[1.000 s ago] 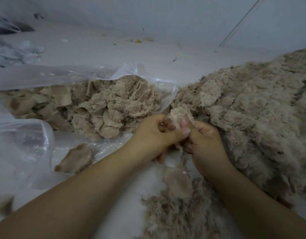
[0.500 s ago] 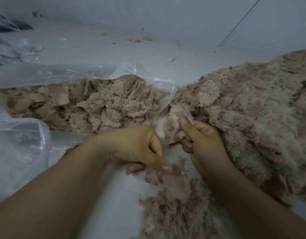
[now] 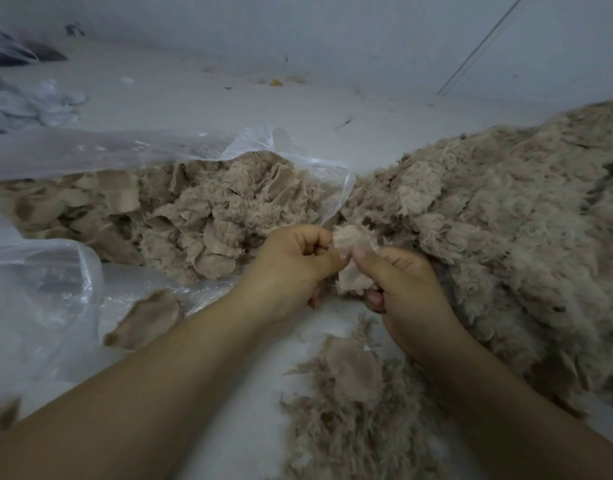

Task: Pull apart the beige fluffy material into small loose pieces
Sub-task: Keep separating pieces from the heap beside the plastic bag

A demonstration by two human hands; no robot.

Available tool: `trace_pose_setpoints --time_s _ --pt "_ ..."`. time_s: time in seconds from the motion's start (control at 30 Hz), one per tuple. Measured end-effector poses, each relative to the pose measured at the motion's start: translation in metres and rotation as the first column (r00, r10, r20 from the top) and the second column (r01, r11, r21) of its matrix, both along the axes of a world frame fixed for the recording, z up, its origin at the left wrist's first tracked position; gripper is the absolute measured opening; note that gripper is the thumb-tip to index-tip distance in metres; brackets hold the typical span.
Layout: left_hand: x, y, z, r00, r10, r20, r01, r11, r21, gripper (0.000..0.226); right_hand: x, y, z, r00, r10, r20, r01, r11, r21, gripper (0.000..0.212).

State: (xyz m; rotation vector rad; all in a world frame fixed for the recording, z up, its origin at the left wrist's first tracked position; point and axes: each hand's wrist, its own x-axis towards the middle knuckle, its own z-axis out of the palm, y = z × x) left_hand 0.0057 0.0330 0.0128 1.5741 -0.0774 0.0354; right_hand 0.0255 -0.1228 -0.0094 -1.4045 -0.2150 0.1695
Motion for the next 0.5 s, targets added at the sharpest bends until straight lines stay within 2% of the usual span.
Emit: trace_pose_setpoints --time_s 0.07,0.17,0.27,0.4,0.5 --pt "0.0002 0.001 -0.0001 1.0 -0.012 -0.002 0.012 1.0 -0.027 0.024 -0.0013 0.001 0.003 1.0 -0.024 -0.014 0.024 1.0 -0.004 0.034" --pt "0.0009 0.0022 0.0019 1.0 -0.003 -0.031 0.0 0.997 -0.083 0.018 0.0005 0.0018 0.0053 0.995 -0.054 -0.081 0.063 0.992 0.11 0.046" --pt "0.0011 0.0027 0.0037 0.999 -0.003 -0.051 -0.001 0.996 -0.085 0.021 0.0034 0.0015 0.0065 0.985 -0.056 -0.162 0.085 0.981 0.176 0.037" --pt "-0.0025 0.0005 0.0054 0.996 -0.065 -0.054 0.062 0.997 -0.048 0.019 -0.0008 0.0001 0.0065 0.999 0.01 -0.034 -0.006 0.992 0.124 0.031" --pt "-0.0046 -0.001 0.0056 0.994 -0.093 -0.053 0.093 0.996 -0.017 0.019 -0.0039 0.0008 0.0072 1.0 -0.009 -0.022 0.013 0.985 0.174 0.023"
